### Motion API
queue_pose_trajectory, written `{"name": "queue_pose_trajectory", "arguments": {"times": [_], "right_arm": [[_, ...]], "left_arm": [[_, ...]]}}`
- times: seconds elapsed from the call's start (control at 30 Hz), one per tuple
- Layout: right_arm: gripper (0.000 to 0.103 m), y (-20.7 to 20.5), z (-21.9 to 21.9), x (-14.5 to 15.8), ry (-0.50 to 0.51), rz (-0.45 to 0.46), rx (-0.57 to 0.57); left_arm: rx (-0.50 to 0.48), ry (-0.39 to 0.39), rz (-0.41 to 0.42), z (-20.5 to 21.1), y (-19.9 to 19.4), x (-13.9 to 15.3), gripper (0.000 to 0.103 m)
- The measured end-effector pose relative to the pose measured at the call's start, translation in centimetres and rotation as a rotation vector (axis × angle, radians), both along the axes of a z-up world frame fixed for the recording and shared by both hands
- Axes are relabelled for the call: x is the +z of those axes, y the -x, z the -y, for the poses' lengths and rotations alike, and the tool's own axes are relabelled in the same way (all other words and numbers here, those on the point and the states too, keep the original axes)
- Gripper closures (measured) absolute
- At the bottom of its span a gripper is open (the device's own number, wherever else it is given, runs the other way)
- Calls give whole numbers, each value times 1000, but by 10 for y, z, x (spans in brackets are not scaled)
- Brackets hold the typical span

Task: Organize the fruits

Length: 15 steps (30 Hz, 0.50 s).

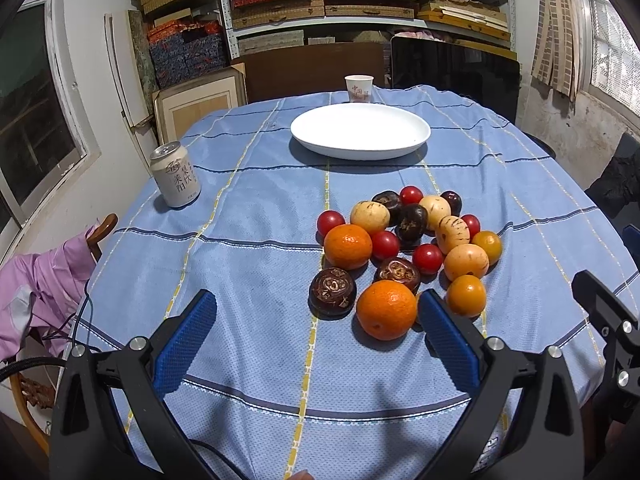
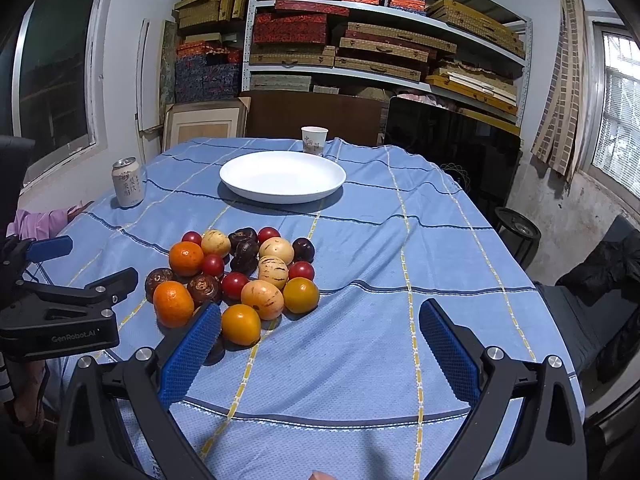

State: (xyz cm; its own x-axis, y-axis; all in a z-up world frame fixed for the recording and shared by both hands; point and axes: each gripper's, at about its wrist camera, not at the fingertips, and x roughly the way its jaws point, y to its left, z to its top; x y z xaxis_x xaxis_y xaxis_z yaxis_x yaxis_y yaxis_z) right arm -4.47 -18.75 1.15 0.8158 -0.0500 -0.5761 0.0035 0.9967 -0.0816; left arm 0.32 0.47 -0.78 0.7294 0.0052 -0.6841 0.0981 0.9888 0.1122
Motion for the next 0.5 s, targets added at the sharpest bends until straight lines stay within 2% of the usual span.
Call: {"name": "queue_pose_trajectory", "arguments": {"times": [0.5], "right_arm": [[3,-4,-4,-5,2,-20,6]], "left_arm": [[10,12,-6,-5,-4,-4,4]]}}
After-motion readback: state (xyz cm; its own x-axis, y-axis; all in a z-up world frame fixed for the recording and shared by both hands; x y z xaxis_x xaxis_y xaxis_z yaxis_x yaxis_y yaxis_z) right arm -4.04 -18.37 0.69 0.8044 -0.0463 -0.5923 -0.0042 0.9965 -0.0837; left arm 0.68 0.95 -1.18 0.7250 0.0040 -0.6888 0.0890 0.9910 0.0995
